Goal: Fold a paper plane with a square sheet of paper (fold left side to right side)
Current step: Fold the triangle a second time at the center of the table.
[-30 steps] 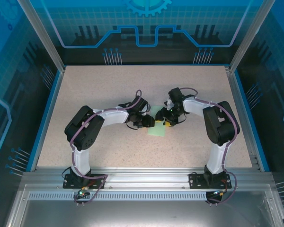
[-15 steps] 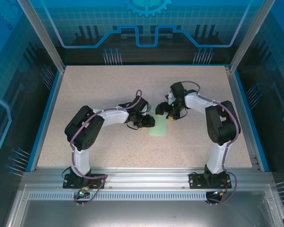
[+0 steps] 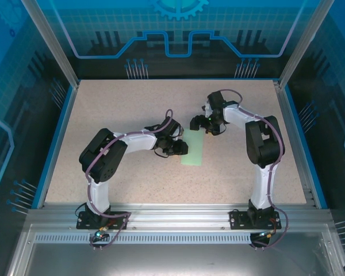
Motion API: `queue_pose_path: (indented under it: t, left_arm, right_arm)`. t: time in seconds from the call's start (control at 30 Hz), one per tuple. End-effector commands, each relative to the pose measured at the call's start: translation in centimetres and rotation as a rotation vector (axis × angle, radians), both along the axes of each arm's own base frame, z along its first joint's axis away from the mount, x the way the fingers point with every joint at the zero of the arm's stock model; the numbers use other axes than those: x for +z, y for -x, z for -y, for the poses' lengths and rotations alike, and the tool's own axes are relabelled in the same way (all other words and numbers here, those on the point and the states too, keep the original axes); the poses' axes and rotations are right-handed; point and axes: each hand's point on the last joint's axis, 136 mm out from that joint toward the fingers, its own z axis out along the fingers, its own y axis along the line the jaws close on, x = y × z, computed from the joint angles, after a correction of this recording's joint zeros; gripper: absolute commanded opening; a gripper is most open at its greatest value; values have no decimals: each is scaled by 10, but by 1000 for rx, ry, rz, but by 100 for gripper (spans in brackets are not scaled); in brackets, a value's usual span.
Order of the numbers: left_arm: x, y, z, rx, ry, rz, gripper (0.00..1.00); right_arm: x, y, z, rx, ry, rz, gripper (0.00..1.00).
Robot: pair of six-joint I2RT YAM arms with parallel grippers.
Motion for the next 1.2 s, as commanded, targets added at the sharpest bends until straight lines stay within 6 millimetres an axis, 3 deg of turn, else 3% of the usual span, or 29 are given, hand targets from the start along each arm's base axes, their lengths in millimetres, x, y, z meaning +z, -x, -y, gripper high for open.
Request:
queue_pose_path:
  t: [0.0,0.17,0.43,0.73,1.17]
  left_arm:
    - [30,6,1,-27,-5,53,38]
    - [43,12,10,-59,64,40,39]
    - [20,12,24,-62,104,-34,38]
    - [-5,16,13,-49,30,-72,38]
    - [-7,19,11,-47,28,-71,38]
  right_arm:
    - [7,-1,4,11,10,17,86]
    - [11,1,2,13,-23,14,86]
    - [13,1,0,16,-45,13,86]
    - [17,1,-5,46,-75,21,86]
    - [11,-6,-12,67,-104,20,86]
